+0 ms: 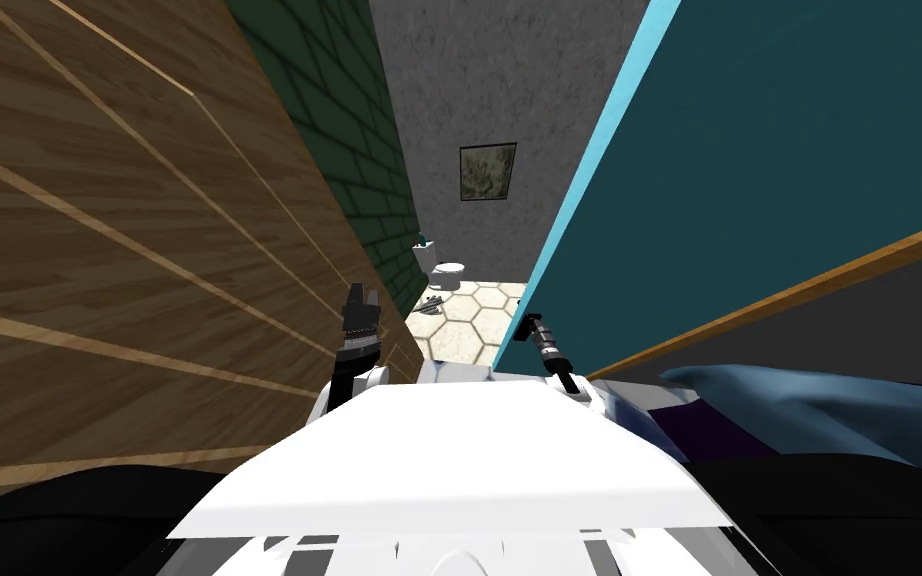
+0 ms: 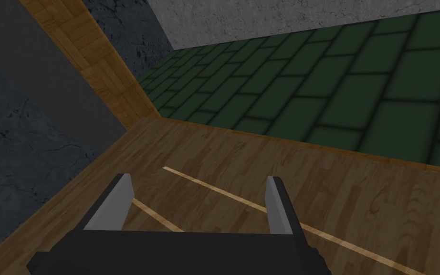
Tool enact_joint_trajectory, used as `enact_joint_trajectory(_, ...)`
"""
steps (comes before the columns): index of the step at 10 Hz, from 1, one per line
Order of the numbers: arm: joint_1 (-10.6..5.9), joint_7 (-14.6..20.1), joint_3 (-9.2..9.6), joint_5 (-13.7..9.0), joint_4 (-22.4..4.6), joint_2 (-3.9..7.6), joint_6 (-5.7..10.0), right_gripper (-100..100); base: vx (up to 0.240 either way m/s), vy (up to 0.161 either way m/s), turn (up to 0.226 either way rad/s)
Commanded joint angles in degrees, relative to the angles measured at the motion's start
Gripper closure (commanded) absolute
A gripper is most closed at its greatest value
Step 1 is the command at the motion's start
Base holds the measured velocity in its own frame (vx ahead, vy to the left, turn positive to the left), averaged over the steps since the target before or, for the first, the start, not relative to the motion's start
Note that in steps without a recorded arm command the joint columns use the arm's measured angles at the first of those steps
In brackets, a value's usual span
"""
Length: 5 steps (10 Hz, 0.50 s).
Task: Pull the door open
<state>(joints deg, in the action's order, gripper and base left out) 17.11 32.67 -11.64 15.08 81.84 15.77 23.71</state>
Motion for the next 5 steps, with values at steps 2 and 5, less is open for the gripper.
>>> enact_joint_trajectory(2, 0.93, 0.9, 0.63, 0.3, 0.3, 0.74, 1.09, 100, -0.062, -0.026, 0.061)
enact_joint_trajectory(5, 2.30, 2.2, 1.57, 0.7, 0.9, 1.88, 2.78, 100, -0.188, -0.064, 0.097)
